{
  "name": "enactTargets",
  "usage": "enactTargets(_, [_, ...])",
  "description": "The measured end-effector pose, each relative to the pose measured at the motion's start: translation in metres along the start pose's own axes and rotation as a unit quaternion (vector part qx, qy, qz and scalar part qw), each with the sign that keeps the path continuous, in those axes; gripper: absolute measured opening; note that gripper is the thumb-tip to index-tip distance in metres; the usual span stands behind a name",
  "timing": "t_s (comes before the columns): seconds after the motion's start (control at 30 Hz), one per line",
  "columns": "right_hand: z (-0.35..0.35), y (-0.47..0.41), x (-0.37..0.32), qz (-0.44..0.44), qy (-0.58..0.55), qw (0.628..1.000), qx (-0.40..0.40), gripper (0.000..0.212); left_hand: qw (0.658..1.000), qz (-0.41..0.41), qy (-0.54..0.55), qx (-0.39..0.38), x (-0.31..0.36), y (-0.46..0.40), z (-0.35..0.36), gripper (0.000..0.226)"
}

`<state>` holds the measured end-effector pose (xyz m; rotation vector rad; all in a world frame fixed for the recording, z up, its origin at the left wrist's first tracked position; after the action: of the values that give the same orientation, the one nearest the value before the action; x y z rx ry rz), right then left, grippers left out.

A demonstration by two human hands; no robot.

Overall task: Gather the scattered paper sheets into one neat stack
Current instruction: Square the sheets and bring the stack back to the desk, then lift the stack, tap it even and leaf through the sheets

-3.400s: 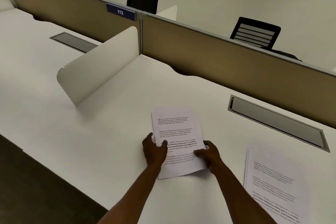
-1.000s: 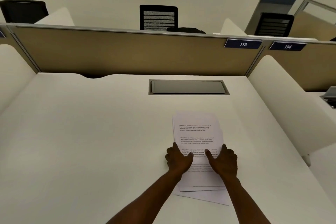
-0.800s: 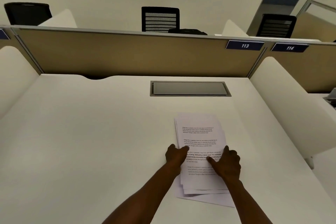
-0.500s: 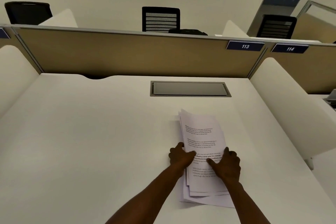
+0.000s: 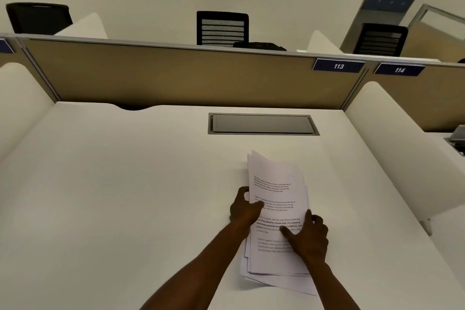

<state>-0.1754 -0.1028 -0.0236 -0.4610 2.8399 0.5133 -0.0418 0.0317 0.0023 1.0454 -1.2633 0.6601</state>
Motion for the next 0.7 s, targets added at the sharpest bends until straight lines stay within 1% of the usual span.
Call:
enactTargets(0.1, [0.001,0.001,0.001,0.000,-0.010,1.000,-0.008,0.108,0.999,0.009,0.033,-0.004,-0.003,0.001,-0.001,0.057])
enactTargets(0.17, [0.003,0.003,0.003,-0.006,-0.013,1.000,-0.019,0.110,0.998,-0.014,0.065,-0.014,-0.006,0.002,0.001,0.060])
enactTargets(0.23, [0.004,0.005,0.004,-0.011,-0.015,1.000,-0.024,0.110,0.997,-0.030,0.065,-0.041,-0.010,0.004,0.002,0.048])
enactTargets(0.3, [0.005,0.006,0.005,-0.012,-0.027,0.999,-0.025,0.109,0.998,-0.012,0.012,-0.068,-0.012,0.007,0.002,0.042])
enactTargets(0.37, [0.005,0.008,0.005,-0.013,-0.067,0.997,-0.031,0.104,0.992,0.051,-0.095,-0.072,-0.006,0.014,0.002,0.041])
enactTargets(0.43, [0.004,0.009,0.006,-0.010,-0.120,0.992,-0.035,0.097,0.971,0.139,-0.177,-0.086,0.006,0.027,0.008,0.044])
enactTargets(0.47, [0.002,0.009,0.006,-0.002,-0.152,0.988,-0.038,0.094,0.958,0.182,-0.198,-0.098,0.011,0.034,0.012,0.047])
enactTargets(0.57, [-0.007,0.006,0.007,0.045,-0.274,0.958,-0.065,0.090,0.925,0.280,-0.212,-0.145,0.023,0.053,0.023,0.053])
enactTargets(0.63, [-0.013,0.001,0.009,0.064,-0.364,0.926,-0.083,0.085,0.905,0.325,-0.208,-0.178,0.026,0.058,0.025,0.052])
enactTargets(0.67, [-0.015,-0.002,0.010,0.068,-0.406,0.906,-0.097,0.081,0.899,0.338,-0.203,-0.189,0.027,0.060,0.024,0.051])
enactTargets(0.7, [-0.017,-0.004,0.011,0.074,-0.443,0.887,-0.111,0.078,0.901,0.341,-0.190,-0.192,0.028,0.061,0.020,0.050])
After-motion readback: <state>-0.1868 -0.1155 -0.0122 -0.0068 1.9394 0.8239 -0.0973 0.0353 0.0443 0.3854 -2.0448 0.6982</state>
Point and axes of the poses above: each hand's wrist, its own y-axis away from the middle knuckle, its own z-axis out of the palm, x = y × z, the point moved 1 cm from there along -y, towards the middle knuckle, and after that the axes turned 15 degrees about z, right-handed, at the moved point
